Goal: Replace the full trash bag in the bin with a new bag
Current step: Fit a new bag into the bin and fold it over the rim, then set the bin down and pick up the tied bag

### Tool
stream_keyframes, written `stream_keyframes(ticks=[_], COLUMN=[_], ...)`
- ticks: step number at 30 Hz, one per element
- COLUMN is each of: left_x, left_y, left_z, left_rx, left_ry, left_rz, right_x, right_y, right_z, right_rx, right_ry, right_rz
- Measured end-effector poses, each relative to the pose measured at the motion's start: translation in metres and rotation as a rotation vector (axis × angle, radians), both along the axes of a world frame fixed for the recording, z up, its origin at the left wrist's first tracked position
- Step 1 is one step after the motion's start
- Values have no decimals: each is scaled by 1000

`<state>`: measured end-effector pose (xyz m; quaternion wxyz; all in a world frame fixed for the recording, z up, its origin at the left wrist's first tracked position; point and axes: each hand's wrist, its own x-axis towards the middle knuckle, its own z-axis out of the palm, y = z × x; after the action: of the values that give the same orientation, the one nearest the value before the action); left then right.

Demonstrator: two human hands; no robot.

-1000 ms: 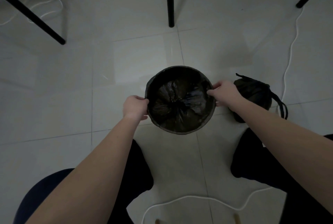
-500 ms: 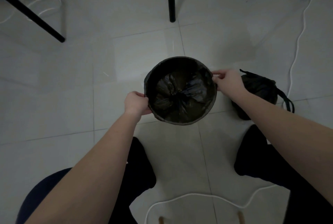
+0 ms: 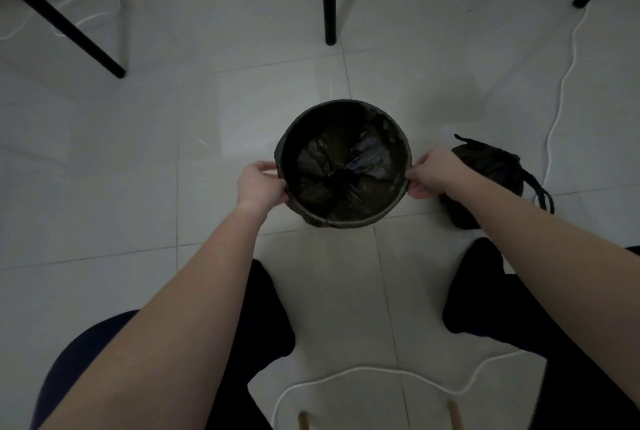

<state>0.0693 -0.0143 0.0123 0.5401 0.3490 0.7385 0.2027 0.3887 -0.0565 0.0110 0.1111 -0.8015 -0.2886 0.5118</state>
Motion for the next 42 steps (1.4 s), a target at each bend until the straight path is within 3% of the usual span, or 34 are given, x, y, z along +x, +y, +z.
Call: stream_keyframes(ticks=[3, 6, 8, 12, 19, 23, 30, 42], left_x=[-3, -2, 2, 0, -13, -17, -22, -21], left_y=[15, 23, 21, 16, 6, -5, 1, 1], left_z=[-3, -6, -10, -20, -10, -9, -12, -15], left_rx=[79, 80, 94, 137, -185, -264, 28, 56], left_ry=[36, 104, 119, 171, 163, 141, 336, 293], left_rz=[49, -40, -83, -72, -232, -252, -186, -95], right_x=[7, 7, 2, -4, -6, -7, -12, -7], right_y=[9, 21, 23, 19, 7, 1, -5, -5], right_z=[10, 9, 4, -5, -2, -2, -4, -12], right_rx=[-181, 50, 195, 265, 137, 123, 227, 199], right_ry=[23, -92, -17, 87, 140, 140, 100, 121], right_rz=[112, 45, -67, -186, -121, -92, -134, -134])
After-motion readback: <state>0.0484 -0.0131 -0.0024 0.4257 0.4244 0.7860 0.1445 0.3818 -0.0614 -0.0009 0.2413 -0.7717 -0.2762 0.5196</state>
